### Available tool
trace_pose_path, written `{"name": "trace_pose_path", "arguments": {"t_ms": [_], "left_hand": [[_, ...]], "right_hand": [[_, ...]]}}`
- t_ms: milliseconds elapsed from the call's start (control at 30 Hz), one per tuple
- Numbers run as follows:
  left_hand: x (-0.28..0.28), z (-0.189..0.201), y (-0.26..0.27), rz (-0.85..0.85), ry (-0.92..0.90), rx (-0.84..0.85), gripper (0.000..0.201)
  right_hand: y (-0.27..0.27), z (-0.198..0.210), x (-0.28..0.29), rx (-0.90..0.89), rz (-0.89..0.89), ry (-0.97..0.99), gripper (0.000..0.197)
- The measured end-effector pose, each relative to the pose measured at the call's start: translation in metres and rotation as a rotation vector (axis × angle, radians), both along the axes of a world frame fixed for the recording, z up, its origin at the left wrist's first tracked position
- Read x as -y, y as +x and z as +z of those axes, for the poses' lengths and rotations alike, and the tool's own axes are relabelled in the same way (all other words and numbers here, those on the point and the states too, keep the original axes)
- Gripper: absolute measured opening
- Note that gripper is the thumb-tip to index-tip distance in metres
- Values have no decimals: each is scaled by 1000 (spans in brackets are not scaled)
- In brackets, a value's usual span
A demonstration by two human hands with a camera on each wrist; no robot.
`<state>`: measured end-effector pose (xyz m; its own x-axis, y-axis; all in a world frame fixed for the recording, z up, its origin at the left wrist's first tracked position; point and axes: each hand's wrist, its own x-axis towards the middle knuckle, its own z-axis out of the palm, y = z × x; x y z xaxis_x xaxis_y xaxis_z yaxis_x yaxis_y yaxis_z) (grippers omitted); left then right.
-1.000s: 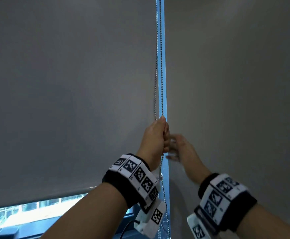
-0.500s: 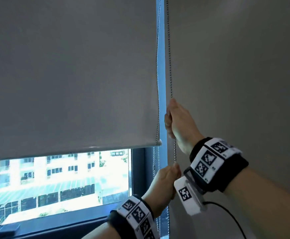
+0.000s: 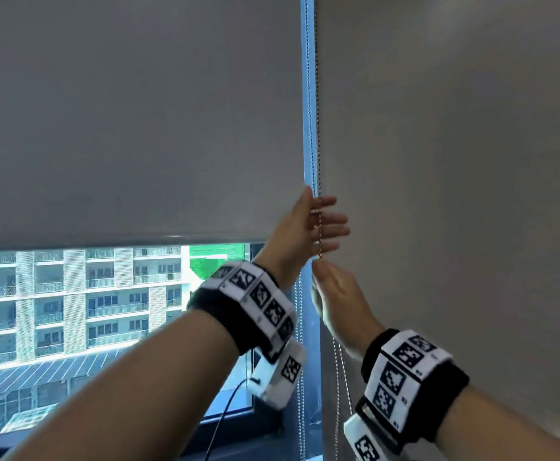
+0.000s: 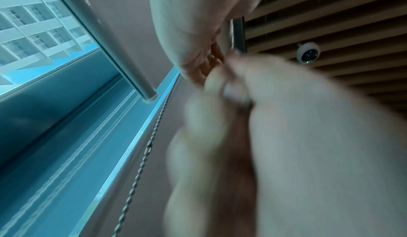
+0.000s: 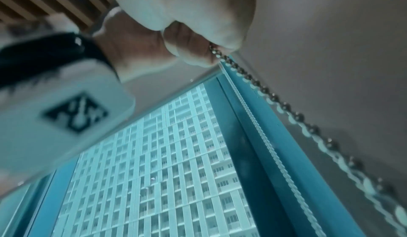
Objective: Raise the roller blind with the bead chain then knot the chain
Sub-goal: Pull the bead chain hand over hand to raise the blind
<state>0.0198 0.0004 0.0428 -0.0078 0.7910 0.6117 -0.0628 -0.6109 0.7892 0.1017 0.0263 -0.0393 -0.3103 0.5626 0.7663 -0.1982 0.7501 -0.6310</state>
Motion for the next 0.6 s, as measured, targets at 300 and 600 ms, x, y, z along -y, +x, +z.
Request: {"name": "trace_pose_path", "arguments": {"t_ms": [300,600], "left_hand": [[1,46,10,226,68,96,30],[-5,13,-2,205,55,53,34]], "right_hand": [[0,-69,-12,224,-24,24,37],[5,-10,-4,135,-5,-84,45]]}}
